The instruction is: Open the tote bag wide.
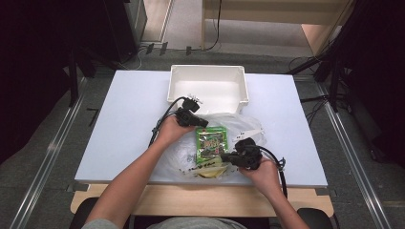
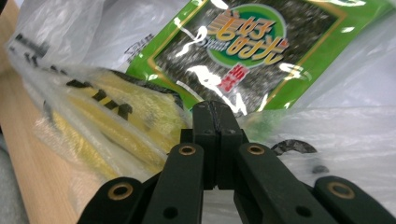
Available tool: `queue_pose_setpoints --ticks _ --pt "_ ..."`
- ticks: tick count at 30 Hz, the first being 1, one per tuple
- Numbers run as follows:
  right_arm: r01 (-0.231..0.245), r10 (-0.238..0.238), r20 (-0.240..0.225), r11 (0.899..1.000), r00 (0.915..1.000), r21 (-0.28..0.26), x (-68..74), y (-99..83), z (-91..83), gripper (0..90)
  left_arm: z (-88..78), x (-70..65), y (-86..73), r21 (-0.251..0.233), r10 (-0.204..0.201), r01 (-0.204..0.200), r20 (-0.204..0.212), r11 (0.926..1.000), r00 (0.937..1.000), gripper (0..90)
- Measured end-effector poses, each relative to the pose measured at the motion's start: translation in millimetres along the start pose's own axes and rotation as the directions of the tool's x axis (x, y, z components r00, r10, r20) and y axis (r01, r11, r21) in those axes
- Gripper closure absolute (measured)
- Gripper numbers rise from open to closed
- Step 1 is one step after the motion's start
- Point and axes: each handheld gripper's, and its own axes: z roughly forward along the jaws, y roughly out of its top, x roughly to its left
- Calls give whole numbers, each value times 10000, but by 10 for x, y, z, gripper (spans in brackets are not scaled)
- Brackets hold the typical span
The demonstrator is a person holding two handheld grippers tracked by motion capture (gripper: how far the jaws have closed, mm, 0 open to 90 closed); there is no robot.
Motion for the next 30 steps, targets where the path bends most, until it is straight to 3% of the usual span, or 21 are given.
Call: queue_pose_setpoints --ticks 5,13,17,23,27,30 --pt "155 -154 -59 9997 9999 192 61 -102 -6 900 3 1 3 5 24 -24 15 10000 10000 884" --pt "-100 113 -356 9993 9993 361 143 -298 68 900 13 13 9 -94 126 -126 -46 9999 9999 888" --pt "67 -59 -347 9997 9994 244 214 -342 72 900 19 18 13 -140 124 -125 -82 9998 9999 888" --pt "424 -417 -399 9990 9983 172 323 -413 64 900 19 -10 73 283 411 -402 -316 9988 9987 887" --pt "578 -567 -461 9981 9973 227 365 -480 22 900 24 0 72 214 281 -275 -291 9994 9992 887" --pt "618 -597 -371 9964 9975 583 372 -530 -3 900 25 11 67 133 171 -168 -269 9998 9995 887"
